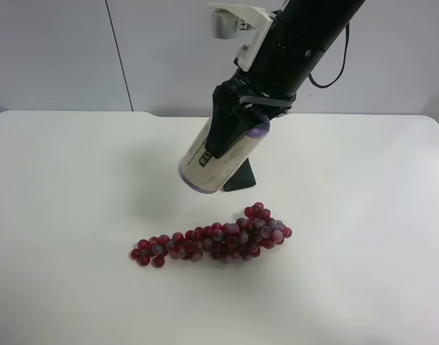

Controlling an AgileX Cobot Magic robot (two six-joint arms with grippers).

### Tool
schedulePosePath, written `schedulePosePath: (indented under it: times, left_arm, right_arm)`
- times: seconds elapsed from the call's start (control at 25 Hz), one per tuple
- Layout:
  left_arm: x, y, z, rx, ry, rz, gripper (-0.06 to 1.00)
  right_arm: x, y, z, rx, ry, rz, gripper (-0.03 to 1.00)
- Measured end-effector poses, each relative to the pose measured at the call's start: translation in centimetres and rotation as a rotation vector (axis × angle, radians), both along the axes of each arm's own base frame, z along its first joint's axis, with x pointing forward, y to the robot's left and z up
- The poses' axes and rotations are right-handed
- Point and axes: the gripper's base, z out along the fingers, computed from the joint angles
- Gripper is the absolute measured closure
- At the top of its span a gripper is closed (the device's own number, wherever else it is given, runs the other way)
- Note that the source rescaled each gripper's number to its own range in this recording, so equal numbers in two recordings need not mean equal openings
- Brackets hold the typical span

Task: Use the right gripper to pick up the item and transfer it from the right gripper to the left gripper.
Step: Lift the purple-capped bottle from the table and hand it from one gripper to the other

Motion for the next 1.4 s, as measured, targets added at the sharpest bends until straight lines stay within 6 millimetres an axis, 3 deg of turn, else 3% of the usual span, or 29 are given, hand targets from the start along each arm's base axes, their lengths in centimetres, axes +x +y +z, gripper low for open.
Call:
schedulePosePath:
  times: [0.48, 0.84, 1.4]
  left_arm:
    - [2.9, -2.1, 0.2, 0.071, 0.157, -0.379, -0.05]
    - [4.5, -3.2, 2.0, 0.143, 0.173, -0.586, -0.05]
    - [9.0, -6.2, 1.5, 0.22, 0.174, -0.756, -0.05]
  right_arm:
    - [-1.2, 1.9, 1.0, 0.184, 0.048, 0.088, 0.97]
    - [-1.3, 2.2, 1.3, 0.226, 0.063, 0.088, 0.97]
    - [-1.4, 2.3, 1.4, 0.239, 0.065, 0.093, 0.97]
